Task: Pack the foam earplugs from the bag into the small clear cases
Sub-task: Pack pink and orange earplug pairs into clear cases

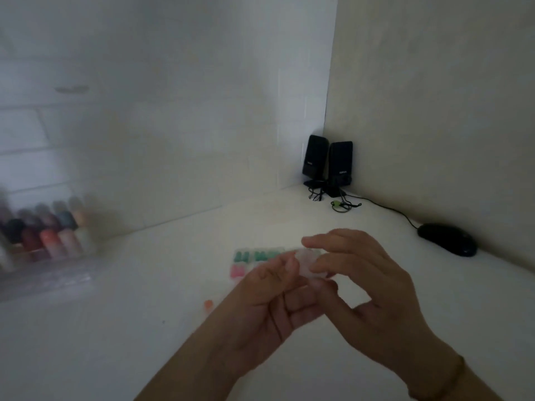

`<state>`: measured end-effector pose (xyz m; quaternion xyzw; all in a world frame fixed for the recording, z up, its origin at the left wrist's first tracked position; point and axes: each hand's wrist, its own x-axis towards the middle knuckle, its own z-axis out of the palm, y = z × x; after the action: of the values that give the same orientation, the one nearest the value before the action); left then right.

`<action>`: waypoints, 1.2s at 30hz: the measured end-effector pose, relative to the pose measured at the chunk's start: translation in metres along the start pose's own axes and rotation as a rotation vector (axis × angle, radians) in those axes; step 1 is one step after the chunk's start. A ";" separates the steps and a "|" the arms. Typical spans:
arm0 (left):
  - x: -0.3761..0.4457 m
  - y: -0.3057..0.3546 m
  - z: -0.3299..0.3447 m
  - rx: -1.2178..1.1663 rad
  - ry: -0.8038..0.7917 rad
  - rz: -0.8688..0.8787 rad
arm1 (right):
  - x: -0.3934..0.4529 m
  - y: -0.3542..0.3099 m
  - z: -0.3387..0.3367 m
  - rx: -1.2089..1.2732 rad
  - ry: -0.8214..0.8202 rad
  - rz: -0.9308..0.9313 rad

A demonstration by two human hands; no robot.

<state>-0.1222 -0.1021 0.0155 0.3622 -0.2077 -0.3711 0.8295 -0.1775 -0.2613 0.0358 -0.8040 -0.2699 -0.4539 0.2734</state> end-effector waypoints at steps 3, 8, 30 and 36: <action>0.000 0.010 -0.003 -0.058 0.037 0.108 | 0.006 0.000 0.011 -0.022 0.097 0.009; -0.005 0.015 -0.008 -0.132 0.067 0.171 | 0.012 -0.001 0.018 0.056 0.098 0.060; -0.011 0.016 -0.010 0.029 0.152 0.224 | 0.012 -0.003 0.028 -0.249 0.081 -0.040; -0.013 0.023 -0.016 0.165 0.209 0.223 | 0.015 -0.008 0.038 -0.257 0.099 0.050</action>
<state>-0.1095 -0.0745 0.0212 0.4401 -0.1889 -0.2186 0.8502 -0.1545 -0.2268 0.0339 -0.8156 -0.1756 -0.5167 0.1926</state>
